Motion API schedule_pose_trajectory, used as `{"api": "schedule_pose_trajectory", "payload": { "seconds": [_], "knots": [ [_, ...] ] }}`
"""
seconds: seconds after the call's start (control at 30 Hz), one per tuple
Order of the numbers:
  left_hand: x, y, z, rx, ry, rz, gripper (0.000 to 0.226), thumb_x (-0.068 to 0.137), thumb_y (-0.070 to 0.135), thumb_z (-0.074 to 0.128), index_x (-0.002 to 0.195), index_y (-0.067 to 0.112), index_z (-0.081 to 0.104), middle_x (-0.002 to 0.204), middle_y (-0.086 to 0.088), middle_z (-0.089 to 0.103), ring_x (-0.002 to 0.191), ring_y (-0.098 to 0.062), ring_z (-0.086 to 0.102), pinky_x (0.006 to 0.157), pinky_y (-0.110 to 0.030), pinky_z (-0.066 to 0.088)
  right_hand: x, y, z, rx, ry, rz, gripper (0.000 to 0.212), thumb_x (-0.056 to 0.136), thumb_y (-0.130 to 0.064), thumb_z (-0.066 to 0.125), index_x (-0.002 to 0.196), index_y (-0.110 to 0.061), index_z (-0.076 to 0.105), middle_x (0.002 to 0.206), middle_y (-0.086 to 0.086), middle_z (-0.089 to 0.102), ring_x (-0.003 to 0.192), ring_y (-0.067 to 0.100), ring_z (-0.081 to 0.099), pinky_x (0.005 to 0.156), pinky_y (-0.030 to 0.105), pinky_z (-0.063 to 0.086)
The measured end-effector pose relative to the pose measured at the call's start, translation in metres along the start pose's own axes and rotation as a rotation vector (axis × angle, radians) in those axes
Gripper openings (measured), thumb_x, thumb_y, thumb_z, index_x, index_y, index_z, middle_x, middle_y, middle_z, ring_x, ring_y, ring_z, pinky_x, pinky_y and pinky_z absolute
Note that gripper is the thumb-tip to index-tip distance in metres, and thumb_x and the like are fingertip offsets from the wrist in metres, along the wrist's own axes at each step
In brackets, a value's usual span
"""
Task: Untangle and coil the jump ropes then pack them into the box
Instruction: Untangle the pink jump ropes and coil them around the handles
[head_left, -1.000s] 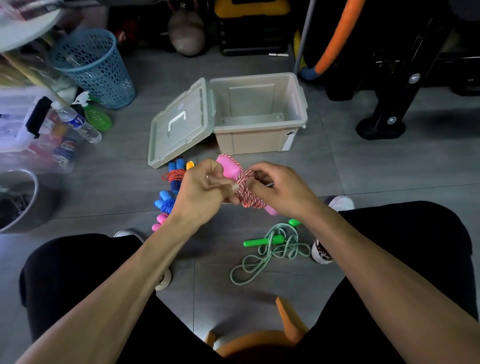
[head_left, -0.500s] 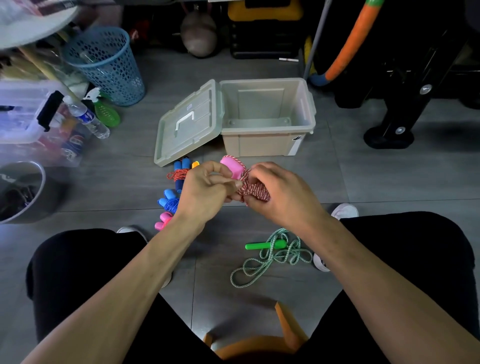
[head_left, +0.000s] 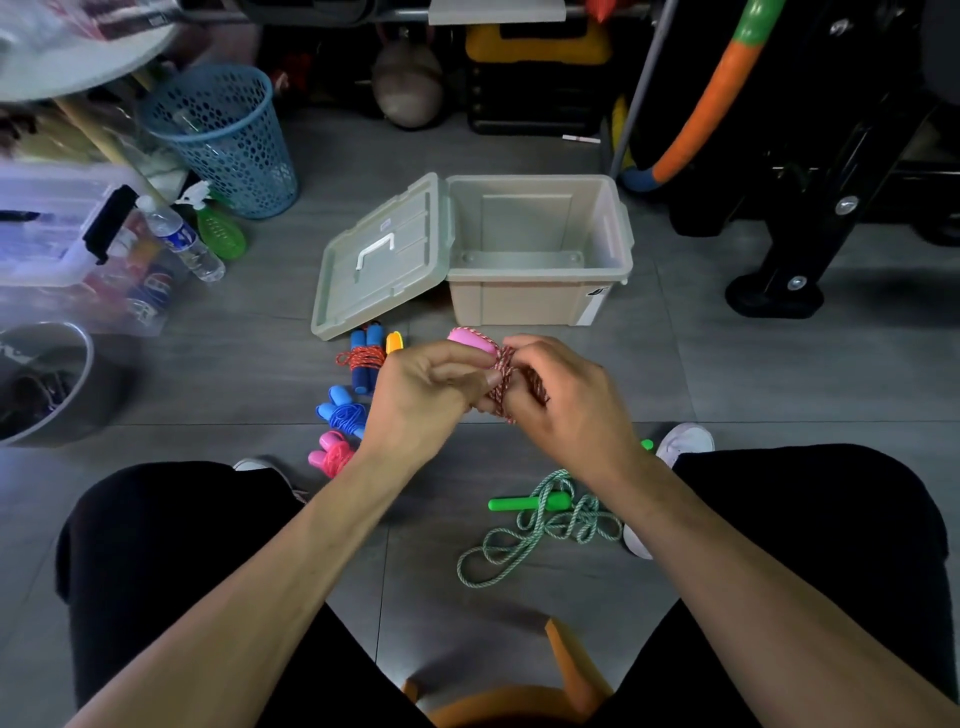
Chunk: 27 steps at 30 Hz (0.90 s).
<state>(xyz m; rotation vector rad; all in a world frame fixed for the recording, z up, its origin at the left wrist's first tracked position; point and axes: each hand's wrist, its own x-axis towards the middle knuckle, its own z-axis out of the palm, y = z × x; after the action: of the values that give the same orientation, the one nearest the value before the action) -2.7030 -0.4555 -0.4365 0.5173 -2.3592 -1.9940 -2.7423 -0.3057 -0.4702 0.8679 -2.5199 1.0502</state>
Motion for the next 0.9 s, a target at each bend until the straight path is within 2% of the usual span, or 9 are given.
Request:
{"api": "schedule_pose_trajectory", "payload": {
  "seconds": [0.13,0.2,0.27,0.33,0.4,0.53,0.63,0.77,0.9],
  "knots": [
    [-0.002,-0.006,0.000,0.182,0.155,0.156,0.012,0.079,0.020,0.079,0.087,0.022,0.072,0.081,0.000,0.070,0.056,-0.011,0.065,0.057,-0.013,0.046,0.005,-0.002,-0.007,0.150,-0.007,0.086,0.010,0.084,-0.009,0.061,0.093,-0.007,0.065,0.112,0.002,0.070,0.092,0.018,0.066,0.079,0.032,0.053],
    [0.000,-0.007,-0.002,0.385,0.273,0.244,0.020,0.081,0.031,0.073,0.099,0.026,0.066,0.102,0.002,0.059,0.068,-0.002,0.057,0.062,-0.011,0.042,0.007,-0.002,-0.009,0.163,-0.003,0.075,0.010,0.083,-0.006,0.062,0.092,-0.006,0.064,0.109,0.003,0.070,0.092,0.017,0.065,0.081,0.029,0.051],
    [0.003,-0.007,-0.003,0.453,0.301,0.189,0.034,0.084,0.042,0.067,0.113,0.028,0.057,0.110,0.003,0.049,0.086,-0.001,0.054,0.075,-0.020,0.045,0.009,-0.001,-0.010,0.158,-0.003,0.045,0.010,0.083,-0.004,0.060,0.093,-0.003,0.063,0.109,0.004,0.070,0.093,0.016,0.064,0.082,0.024,0.050],
    [0.005,-0.005,-0.003,0.346,0.191,0.058,0.034,0.086,0.046,0.063,0.115,0.030,0.054,0.102,0.006,0.058,0.089,-0.008,0.061,0.077,-0.030,0.053,0.008,-0.001,-0.011,0.159,-0.036,0.017,0.011,0.085,-0.007,0.057,0.093,-0.002,0.062,0.110,0.005,0.068,0.095,0.016,0.063,0.083,0.025,0.049],
    [0.004,-0.003,0.000,0.095,0.073,-0.084,0.028,0.089,0.041,0.064,0.109,0.025,0.055,0.086,0.002,0.065,0.067,-0.007,0.066,0.055,-0.034,0.057,0.005,-0.001,-0.011,0.164,-0.079,0.016,0.014,0.085,-0.014,0.054,0.092,-0.002,0.060,0.109,0.005,0.066,0.093,0.017,0.062,0.081,0.032,0.051],
    [0.001,-0.006,0.006,0.021,0.151,-0.059,0.025,0.089,0.028,0.068,0.103,0.012,0.054,0.072,-0.006,0.064,0.045,-0.011,0.059,0.038,-0.025,0.047,0.003,-0.001,-0.012,0.038,-0.180,-0.002,0.022,0.087,-0.029,0.054,0.093,-0.008,0.056,0.105,0.002,0.058,0.085,0.019,0.058,0.070,0.038,0.051],
    [0.004,-0.009,0.006,0.019,0.195,-0.054,0.024,0.087,0.027,0.070,0.100,0.016,0.054,0.077,-0.009,0.065,0.048,-0.014,0.061,0.040,-0.026,0.048,0.005,-0.002,-0.014,-0.064,-0.190,-0.069,0.021,0.089,-0.028,0.057,0.092,-0.007,0.059,0.096,0.004,0.053,0.079,0.016,0.050,0.063,0.028,0.041],
    [0.009,-0.018,0.007,0.113,0.236,0.023,0.028,0.079,0.035,0.076,0.094,0.025,0.054,0.078,-0.006,0.066,0.066,-0.025,0.067,0.056,-0.044,0.058,0.005,-0.007,-0.010,-0.115,-0.278,0.018,0.019,0.094,-0.026,0.051,0.090,-0.008,0.048,0.090,0.008,0.052,0.069,0.025,0.046,0.059,0.033,0.034],
    [0.014,-0.022,0.009,0.181,0.301,0.068,0.025,0.081,0.030,0.072,0.099,0.020,0.056,0.077,0.003,0.065,0.064,-0.010,0.063,0.065,-0.039,0.057,0.007,-0.012,-0.007,-0.012,-0.353,0.134,0.020,0.093,-0.027,0.043,0.080,-0.013,0.040,0.075,0.002,0.049,0.067,0.026,0.047,0.059,0.036,0.036]
  ]
}}
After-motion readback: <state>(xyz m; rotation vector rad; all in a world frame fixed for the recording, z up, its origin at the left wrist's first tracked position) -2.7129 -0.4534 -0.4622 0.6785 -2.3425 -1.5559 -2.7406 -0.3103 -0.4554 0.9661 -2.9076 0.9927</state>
